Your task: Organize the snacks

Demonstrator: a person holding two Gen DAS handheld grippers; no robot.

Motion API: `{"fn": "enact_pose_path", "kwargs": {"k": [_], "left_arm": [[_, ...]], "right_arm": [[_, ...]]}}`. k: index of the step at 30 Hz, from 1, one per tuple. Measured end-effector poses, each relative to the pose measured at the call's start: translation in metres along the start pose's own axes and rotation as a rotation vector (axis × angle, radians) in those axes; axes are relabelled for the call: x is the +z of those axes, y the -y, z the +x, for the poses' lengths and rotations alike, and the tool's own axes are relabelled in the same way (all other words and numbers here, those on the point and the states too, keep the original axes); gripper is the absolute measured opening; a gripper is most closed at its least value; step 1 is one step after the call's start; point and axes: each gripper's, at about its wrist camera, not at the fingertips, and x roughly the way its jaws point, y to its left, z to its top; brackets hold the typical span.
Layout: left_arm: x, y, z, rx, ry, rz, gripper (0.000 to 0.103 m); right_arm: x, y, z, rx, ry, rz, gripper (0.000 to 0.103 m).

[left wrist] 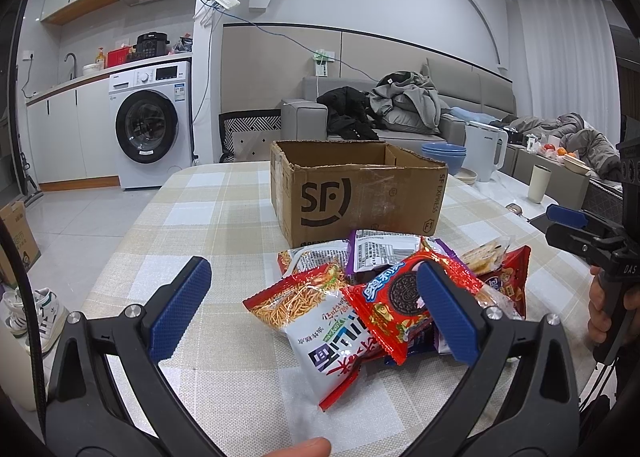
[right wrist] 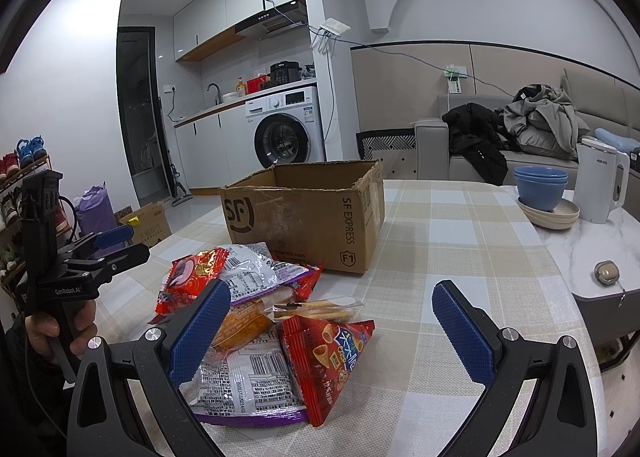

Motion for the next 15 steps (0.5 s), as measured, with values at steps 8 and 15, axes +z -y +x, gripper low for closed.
{"fn": "enact_pose_path", "kwargs": {"k": [8, 15], "left_arm": [[0.0, 0.0, 0.0002, 0.0, 0.001, 0.0, 0.103], [0.0, -0.0001, 0.0002, 0.0, -0.001, -0.002, 0.103]], "right_arm": [[0.0007, 0.0004, 0.0008, -0.003, -0.003, 0.001, 0.103], [-0.001, 0.0003, 0.0057, -0.016, -0.02, 0.0, 0.103]]}}
